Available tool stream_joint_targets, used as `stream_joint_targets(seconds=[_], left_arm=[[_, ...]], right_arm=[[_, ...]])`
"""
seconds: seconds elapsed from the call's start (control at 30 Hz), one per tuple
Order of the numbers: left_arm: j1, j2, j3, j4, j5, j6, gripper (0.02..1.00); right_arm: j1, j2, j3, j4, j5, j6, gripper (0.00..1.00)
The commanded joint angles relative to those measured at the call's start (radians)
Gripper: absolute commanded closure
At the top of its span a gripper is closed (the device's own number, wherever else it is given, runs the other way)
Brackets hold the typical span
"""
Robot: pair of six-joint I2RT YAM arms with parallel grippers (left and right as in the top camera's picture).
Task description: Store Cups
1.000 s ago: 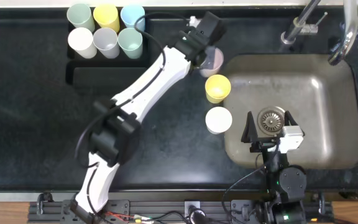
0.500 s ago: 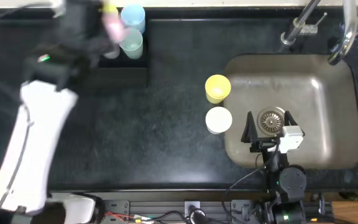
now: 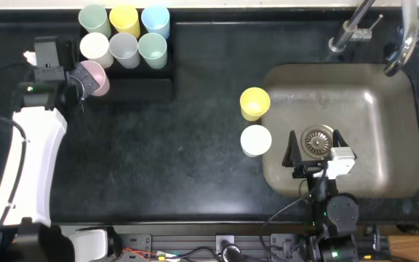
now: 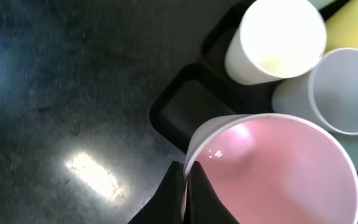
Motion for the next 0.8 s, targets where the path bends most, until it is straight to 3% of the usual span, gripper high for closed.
stream_joint_targets(seconds=[0.03,0.23,0.8], left_arm=[[0.013,0.042,-0.006,0.034,-0.012,-0.045,0.985],[0.014,0.104,-0.006,0.053,-0.070,-0.144,0.982],[0.048,0.223,-0.006,0.134,-0.072,-0.174,0.982]], right_arm=[[-0.002,-0.010,-0.014,0.005,0.004,-0.001,0.003],[-0.002,-0.010,-0.014,0.005,0.004,-0.001,0.003],[-0.002,-0.010,-0.014,0.005,0.004,-0.001,0.005]])
